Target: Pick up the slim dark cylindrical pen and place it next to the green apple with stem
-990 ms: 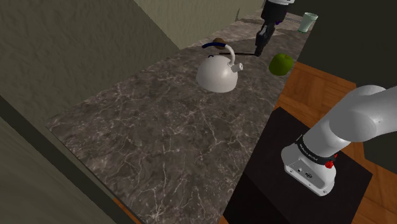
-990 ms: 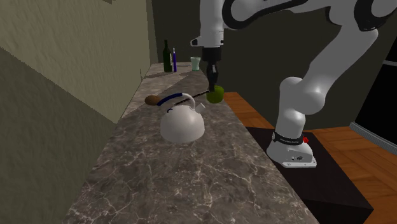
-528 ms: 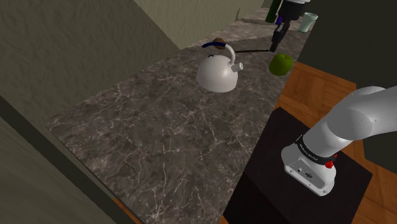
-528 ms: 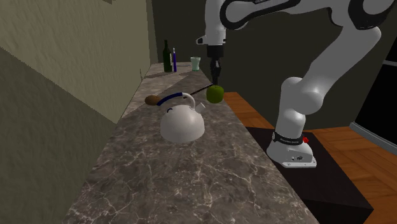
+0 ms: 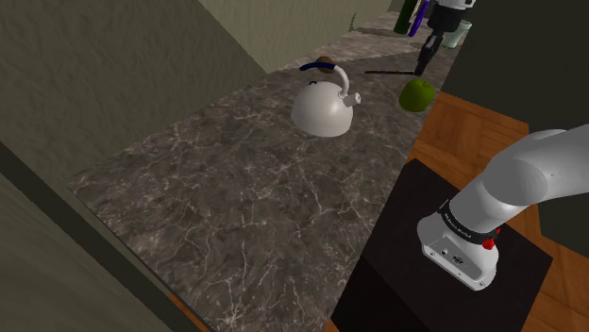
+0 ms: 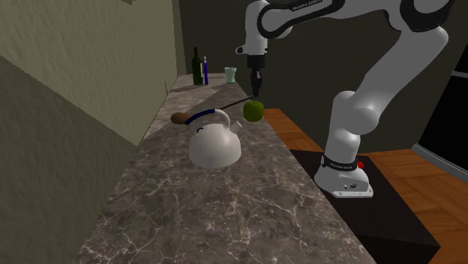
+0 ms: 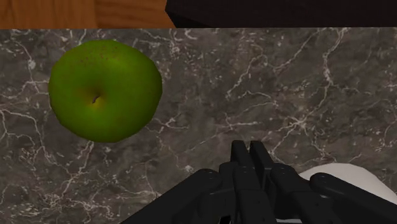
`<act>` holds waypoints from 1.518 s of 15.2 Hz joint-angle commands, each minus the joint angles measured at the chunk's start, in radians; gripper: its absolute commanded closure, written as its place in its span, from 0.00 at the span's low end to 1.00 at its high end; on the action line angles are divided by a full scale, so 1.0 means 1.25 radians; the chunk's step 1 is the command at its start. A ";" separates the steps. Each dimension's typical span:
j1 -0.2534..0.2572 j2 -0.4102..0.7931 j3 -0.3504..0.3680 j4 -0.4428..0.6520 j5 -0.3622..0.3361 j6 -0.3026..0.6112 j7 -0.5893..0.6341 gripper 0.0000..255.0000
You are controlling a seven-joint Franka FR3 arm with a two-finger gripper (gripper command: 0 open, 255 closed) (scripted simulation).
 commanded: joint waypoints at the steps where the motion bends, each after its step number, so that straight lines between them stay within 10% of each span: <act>1: -0.002 0.003 -0.004 -0.017 -0.003 0.020 -0.004 1.00; 23: -0.003 0.091 -0.030 -0.193 -0.008 0.283 -0.014 1.00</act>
